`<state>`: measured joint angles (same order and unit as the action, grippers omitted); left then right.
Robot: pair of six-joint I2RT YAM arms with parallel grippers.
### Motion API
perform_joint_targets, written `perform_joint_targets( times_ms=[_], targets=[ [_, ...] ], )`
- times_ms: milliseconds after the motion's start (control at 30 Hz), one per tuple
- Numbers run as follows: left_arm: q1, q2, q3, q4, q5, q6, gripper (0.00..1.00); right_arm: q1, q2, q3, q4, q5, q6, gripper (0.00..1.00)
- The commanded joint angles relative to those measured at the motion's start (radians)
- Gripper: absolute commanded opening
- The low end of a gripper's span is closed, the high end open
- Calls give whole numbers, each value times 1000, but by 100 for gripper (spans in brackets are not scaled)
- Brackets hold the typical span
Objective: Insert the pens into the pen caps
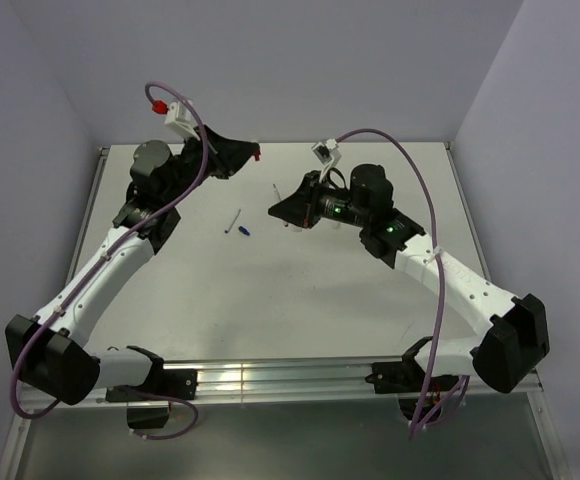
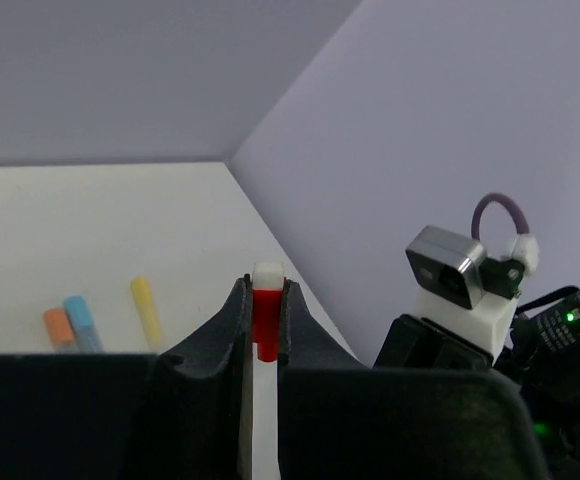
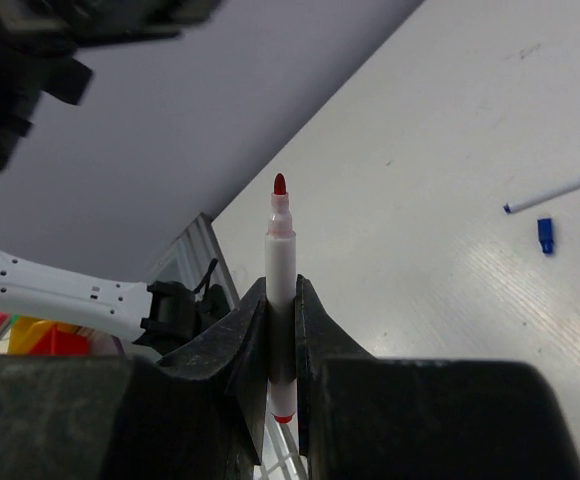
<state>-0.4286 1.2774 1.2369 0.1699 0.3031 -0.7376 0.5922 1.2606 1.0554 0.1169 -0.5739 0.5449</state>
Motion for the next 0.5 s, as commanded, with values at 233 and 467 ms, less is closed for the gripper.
perform_joint_targets(
  times_ms=[233,467],
  targets=[
    [11,-6,-172,401,244,-177,0,46,37,45,93,-11,6,0],
    [11,11,-182,418,268,-187,0,44,10,26,90,25,-6,0]
  ],
)
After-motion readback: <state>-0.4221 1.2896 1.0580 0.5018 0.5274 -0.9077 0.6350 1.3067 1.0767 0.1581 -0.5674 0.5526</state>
